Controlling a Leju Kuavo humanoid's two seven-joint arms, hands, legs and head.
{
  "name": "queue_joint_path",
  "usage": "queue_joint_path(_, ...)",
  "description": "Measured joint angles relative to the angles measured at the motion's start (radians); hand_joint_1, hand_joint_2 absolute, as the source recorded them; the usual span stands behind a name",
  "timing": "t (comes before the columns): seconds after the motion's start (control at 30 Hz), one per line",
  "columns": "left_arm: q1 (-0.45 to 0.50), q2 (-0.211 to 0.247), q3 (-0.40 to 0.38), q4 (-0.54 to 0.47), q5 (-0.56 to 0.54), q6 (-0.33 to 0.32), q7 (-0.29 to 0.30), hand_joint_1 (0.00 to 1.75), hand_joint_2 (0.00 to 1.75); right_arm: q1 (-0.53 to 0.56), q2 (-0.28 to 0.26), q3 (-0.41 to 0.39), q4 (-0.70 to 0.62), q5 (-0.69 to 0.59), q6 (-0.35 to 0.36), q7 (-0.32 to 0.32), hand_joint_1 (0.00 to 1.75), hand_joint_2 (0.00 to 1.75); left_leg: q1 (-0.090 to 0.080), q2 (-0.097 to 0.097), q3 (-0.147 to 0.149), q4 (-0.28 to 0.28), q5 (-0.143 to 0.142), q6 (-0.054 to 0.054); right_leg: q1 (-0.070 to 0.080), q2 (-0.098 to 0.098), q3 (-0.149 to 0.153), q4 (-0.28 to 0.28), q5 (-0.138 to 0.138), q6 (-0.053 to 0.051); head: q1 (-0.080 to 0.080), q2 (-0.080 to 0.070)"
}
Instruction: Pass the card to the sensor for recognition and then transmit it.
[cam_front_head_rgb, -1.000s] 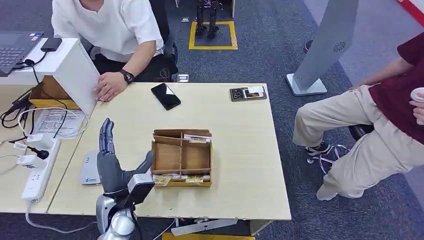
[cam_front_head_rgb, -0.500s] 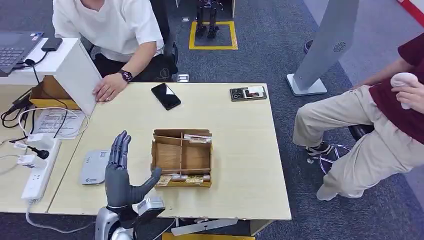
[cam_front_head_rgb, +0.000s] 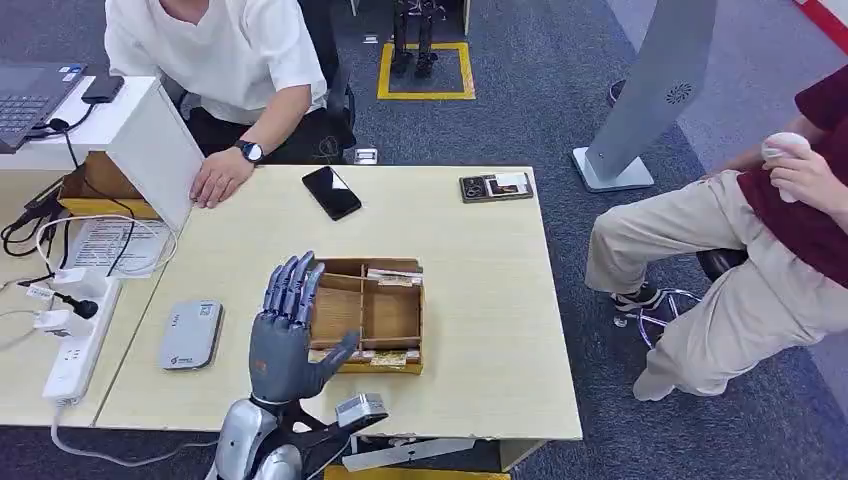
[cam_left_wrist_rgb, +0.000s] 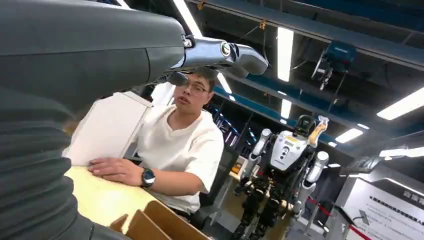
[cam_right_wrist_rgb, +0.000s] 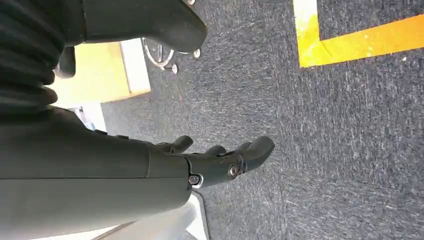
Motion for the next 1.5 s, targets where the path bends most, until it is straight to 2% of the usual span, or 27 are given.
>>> queue_joint_path(0.2, -0.076, 0.008, -0.098, 0.068, -0.008, 0.0, 0.074, 0.0, 1.75, -0.004, -0.003, 0.0, 0.001, 0.01, 0.006, 0.008, 0.0, 1.75, 0.0, 0.0, 0.0, 0.0, 0.0, 0.0, 0.0, 0.0, 0.0, 0.0, 0.0, 0.0, 0.0, 0.0)
queue_joint_path(0.47, -0.118, 0.018, -0.167, 0.113, 0.008, 0.0, 0.09, 0.0, 1.75, -0.006, -0.005, 0.0, 0.002, 0.013, 0.006, 0.009, 0.0, 1.75, 0.0, 0.0, 0.0, 0.0, 0.0, 0.0, 0.0, 0.0, 0.0, 0.0, 0.0, 0.0, 0.0, 0.0)
queue_joint_path(0.73, -0.163, 0.012, -0.227, 0.174, 0.022, 0.0, 0.149, 0.0, 1.75, -0.007, -0.005, 0.0, 0.002, 0.017, 0.005, 0.009, 0.0, 1.75, 0.0, 0.0, 0.0, 0.0, 0.0, 0.0, 0.0, 0.0, 0.0, 0.0, 0.0, 0.0, 0.0, 0.0)
queue_joint_path(0.93, -0.21, -0.007, -0.261, 0.247, 0.011, -0.034, 0.272, 0.0, 1.75, -0.011, -0.005, 0.0, 0.003, 0.018, 0.005, 0.015, 0.0, 1.75, 0.0, 0.0, 0.0, 0.0, 0.0, 0.0, 0.0, 0.0, 0.0, 0.0, 0.0, 0.0, 0.0, 0.0)
queue_joint_path(1.13, -0.231, -0.018, -0.275, 0.29, -0.006, -0.048, 0.316, 0.0, 1.75, -0.011, -0.005, 0.0, 0.003, 0.018, 0.005, 0.015, 0.0, 1.75, 0.0, 0.0, 0.0, 0.0, 0.0, 0.0, 0.0, 0.001, 0.0, 0.0, 0.0, 0.0, 0.0, 0.0)
queue_joint_path(1.33, -0.247, -0.019, -0.28, 0.319, -0.095, -0.079, 0.452, 0.0, 1.75, -0.011, -0.005, 0.0, 0.003, 0.018, 0.005, 0.019, 0.0, 1.75, 0.0, 0.0, 0.0, 0.0, 0.0, 0.0, 0.0, 0.0, 0.0, 0.0, 0.0, 0.0, 0.0, 0.0)
queue_joint_path(1.5, -0.253, -0.02, -0.28, 0.337, -0.129, -0.093, 0.492, 0.0, 1.75, -0.011, -0.005, 0.0, 0.004, 0.018, 0.005, 0.021, 0.0, 1.75, 0.0, 0.0, 0.0, 0.0, 0.0, 0.0, 0.0, 0.0, 0.0, 0.0, 0.0, 0.0, 0.0, 0.0)
